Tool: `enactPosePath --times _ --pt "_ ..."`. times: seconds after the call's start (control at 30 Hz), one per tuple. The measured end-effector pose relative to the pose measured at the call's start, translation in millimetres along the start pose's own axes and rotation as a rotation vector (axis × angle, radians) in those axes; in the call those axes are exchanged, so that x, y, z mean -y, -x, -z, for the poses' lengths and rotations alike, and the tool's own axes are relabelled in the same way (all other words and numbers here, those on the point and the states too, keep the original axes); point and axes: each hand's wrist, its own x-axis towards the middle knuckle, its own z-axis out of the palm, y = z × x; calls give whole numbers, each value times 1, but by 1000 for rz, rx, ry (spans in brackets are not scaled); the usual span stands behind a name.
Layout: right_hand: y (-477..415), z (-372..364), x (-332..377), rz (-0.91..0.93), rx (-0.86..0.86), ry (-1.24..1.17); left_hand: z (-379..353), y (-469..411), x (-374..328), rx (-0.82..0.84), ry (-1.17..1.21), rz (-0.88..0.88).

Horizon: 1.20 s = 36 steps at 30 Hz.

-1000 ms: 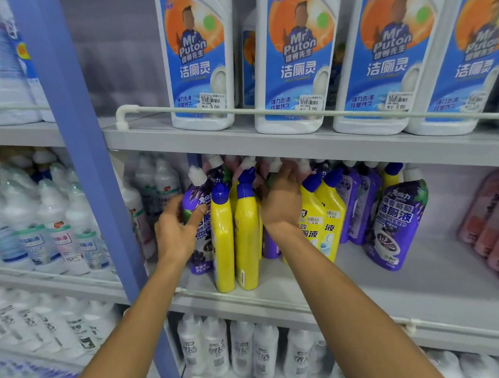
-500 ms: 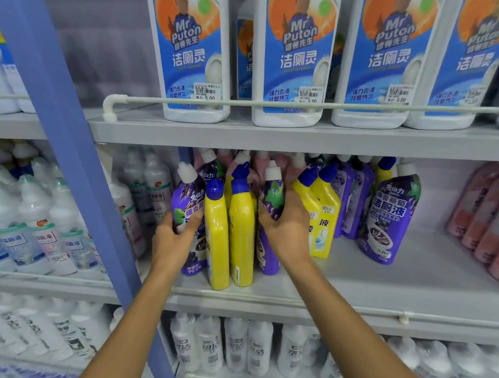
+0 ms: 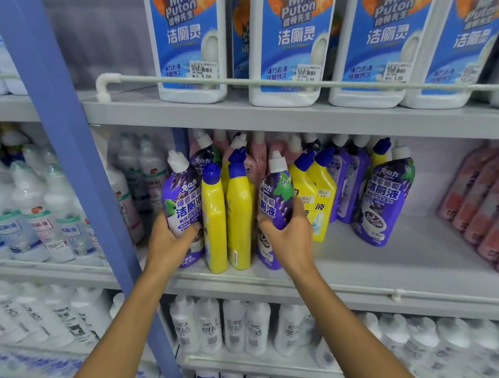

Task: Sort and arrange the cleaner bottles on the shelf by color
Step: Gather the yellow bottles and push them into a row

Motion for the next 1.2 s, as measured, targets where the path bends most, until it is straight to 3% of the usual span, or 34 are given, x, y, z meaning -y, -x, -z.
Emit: enactPosePath --times 0.23,0.53,0.77,0.97,1.2 --pt "0 4 -21 -96 3 -50 3 17 -13 -71 47 -81" --pt "-6 72 -10 -41 84 -196 3 66 -76 -5 39 -335" --pt "-8 140 -21 -51 64 -241 -34 120 -111 -49 -22 -366" --pt "-25 212 -46 -83 67 -218 -105 163 -150 13 78 -354" --pt "-51 267 -96 -88 -34 -110 -257 165 -133 179 220 -221"
